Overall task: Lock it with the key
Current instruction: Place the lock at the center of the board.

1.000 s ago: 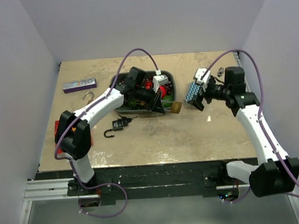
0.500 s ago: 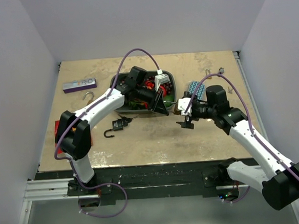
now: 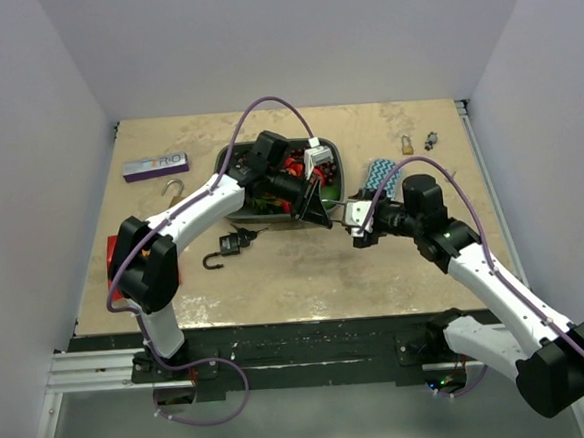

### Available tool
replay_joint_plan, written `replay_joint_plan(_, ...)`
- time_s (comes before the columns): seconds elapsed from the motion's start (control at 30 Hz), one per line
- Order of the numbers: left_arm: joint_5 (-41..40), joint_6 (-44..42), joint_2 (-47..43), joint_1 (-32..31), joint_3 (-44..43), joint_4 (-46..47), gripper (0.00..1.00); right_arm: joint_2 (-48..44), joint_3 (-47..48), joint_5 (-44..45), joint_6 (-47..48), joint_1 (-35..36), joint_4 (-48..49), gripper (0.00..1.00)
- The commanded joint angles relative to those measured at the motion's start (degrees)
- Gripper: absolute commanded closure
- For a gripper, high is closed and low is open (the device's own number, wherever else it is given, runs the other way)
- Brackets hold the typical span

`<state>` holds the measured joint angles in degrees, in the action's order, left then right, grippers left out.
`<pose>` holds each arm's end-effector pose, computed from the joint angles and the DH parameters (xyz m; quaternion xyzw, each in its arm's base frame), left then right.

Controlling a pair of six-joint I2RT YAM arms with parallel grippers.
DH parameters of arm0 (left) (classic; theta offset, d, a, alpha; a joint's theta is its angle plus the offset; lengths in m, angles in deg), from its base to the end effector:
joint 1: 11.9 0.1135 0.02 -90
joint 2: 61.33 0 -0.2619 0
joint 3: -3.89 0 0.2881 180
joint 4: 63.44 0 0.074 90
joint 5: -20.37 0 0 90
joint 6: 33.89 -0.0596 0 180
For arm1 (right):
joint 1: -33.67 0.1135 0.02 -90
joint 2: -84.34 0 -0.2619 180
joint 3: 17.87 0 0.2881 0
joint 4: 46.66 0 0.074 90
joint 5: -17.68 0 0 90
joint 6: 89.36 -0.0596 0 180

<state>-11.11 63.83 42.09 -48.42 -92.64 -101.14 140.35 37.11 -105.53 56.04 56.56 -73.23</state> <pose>0.3247 -0.3037 0.2599 0.3829 0.7326 -0.5445 0.1422 0.2373 0.1356 0.2681 -0.6323 0.5423 0.0957 0.5450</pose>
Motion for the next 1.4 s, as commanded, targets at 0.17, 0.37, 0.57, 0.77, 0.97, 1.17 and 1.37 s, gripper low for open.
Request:
replay_joint_plan(0.17, 5.20, 3.43, -0.41, -0.23, -0.66, 5.37, 1.00, -3.27, -1.74, 1.39, 2.70, 0.57, 3.91, 0.38)
replay_joint_plan(0.37, 5.02, 4.05, -0.32, -0.14, -0.31, 6.07, 1.00, -3.01, -1.04, 1.66, 1.04, 1.10, 4.96, 0.80)
replay_joint_plan(0.57, 2.74, 3.70, -2.51, 1.00, 1.19, 7.29, 0.52, -0.12, 3.09, 4.46, -5.81, 0.92, 2.25, 1.00)
replay_joint_plan(0.77, -2.08, 10.55, -11.81, 7.76, 10.06, 23.62, 0.01, 4.88, 8.01, 2.99, -17.76, -9.25, -1.71, 1.00)
replay_joint_plan(0.97, -12.28, 1.51, -15.17, 12.42, 6.20, 15.93, 0.01, 12.71, 13.20, 5.42, -32.26, -26.05, -3.56, 1.00)
replay_joint_plan(1.17, -11.77, 2.03, -17.63, 18.66, 8.13, 15.55, 0.01, 24.92, 17.24, 17.64, -43.61, -32.64, -5.93, 1.00)
replay_joint_plan(1.37, -10.89, 3.79, -21.85, 23.24, 13.58, 19.25, 0.01, 34.15, 19.62, 20.73, -46.70, -35.55, -1.02, 1.00)
